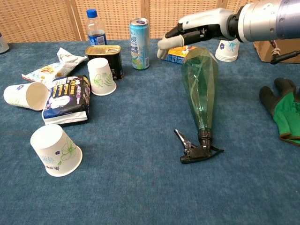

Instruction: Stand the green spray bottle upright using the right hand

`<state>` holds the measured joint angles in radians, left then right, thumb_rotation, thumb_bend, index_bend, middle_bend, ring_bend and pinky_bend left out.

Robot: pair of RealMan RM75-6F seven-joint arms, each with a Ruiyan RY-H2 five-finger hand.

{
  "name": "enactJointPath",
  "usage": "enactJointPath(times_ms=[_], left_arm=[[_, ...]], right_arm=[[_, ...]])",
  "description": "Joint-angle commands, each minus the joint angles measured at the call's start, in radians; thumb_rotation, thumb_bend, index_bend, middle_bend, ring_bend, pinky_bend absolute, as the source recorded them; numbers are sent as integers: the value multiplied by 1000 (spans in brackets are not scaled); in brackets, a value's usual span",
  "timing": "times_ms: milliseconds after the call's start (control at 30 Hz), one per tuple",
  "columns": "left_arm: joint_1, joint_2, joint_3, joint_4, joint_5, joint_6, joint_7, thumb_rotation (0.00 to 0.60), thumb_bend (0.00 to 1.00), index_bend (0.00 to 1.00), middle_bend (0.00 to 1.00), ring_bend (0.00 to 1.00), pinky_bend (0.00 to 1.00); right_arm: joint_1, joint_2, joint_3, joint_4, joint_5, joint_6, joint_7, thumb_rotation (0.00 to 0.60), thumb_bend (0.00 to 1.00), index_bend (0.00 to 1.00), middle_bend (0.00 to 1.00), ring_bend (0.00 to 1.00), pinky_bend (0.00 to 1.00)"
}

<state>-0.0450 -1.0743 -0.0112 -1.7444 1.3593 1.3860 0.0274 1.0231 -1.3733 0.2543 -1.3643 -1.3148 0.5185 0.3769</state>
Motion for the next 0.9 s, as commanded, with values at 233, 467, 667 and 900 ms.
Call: enactJointPath(times_ms=[233, 467, 667, 900], left_arm=[[2, 1, 3, 0, 5, 3, -4, 597, 182, 295, 269, 217, 8], [0, 0, 2, 4, 12, 3, -6, 598, 183, 293, 270, 217, 5], [-5, -6, 1, 12, 19, 0, -13, 599, 183, 292, 270, 217, 1], [-24, -15, -4, 19, 34, -17, -16, 597, 183, 292, 270, 217, 1]], right_arm=[[31, -15, -51, 69, 83, -46, -161, 199, 326, 300, 281, 57, 16], [48, 2, -86, 81, 165, -68, -277, 196, 308, 304, 286, 61, 12], [48, 36, -110, 46, 264, -36, -375, 198, 306, 304, 286, 61, 12], [31, 111, -163, -28, 411, 17, -482, 193, 303, 302, 287, 61, 12]])
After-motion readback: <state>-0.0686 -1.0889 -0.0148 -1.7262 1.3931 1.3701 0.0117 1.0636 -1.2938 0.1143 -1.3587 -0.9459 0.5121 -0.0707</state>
